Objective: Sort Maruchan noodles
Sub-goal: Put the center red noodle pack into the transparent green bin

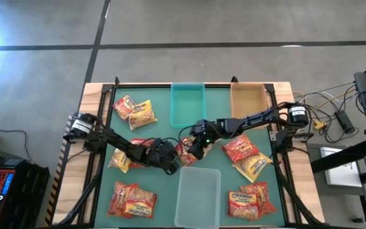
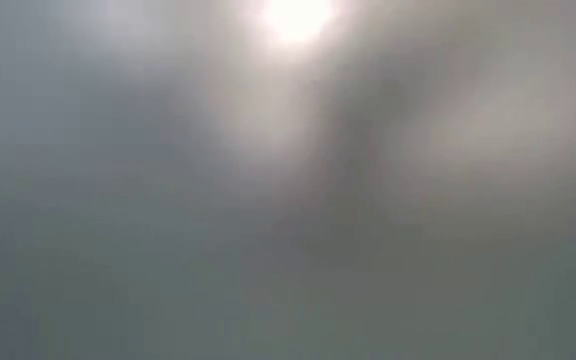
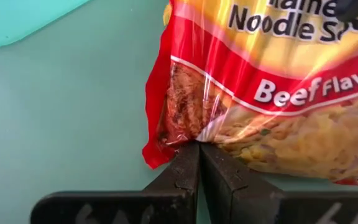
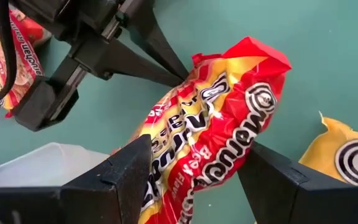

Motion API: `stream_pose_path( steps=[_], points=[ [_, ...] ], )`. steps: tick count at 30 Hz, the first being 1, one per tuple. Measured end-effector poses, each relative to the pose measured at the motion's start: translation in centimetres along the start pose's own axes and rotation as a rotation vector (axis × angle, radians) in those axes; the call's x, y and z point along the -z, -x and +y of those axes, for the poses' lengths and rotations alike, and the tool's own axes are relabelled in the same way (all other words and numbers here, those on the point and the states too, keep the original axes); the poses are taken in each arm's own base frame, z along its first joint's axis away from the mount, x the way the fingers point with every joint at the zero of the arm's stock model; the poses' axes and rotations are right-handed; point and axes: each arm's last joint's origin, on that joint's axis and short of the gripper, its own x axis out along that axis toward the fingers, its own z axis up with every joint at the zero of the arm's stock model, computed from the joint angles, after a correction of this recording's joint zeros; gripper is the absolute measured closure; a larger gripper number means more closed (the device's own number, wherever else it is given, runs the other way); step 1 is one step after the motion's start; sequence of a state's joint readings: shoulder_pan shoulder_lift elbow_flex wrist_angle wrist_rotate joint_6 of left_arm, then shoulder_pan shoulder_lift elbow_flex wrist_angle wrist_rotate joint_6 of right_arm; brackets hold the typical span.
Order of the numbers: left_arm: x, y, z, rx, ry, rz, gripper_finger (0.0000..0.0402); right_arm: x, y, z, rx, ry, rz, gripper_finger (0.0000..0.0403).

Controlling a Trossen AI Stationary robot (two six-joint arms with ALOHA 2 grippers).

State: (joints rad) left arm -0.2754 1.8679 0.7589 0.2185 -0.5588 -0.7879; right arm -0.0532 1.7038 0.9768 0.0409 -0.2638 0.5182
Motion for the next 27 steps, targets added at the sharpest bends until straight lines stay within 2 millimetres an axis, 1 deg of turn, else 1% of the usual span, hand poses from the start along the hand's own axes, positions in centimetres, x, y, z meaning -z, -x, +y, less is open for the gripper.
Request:
stream_pose_path(
  steps=[7,16,22,27],
  points=[
    [-0.6,0.2,0.1,-0.029,-0.019,-0.057,0.0402,0.0,0.0,-0.1,0.007,-0.007,0.002,0.0192],
    [-0.8,0.4,0.1,-0.030,-0.020,-0.065,0.0402,0.0,-0.1,-0.1,0.002,-0.008,0.005,0.0251],
    [-1.3,1.1,0.2,-0.028,-0.024,-0.054,0.0402,-0.3,0.3,-0.7,0.007,-0.009,-0.001,0.0255],
    [-2.0,2.1,0.3,-0.022,-0.013,-0.058,0.0402,-1.0,1.2,-1.4,0.032,-0.012,-0.016,0.0257]
  ],
)
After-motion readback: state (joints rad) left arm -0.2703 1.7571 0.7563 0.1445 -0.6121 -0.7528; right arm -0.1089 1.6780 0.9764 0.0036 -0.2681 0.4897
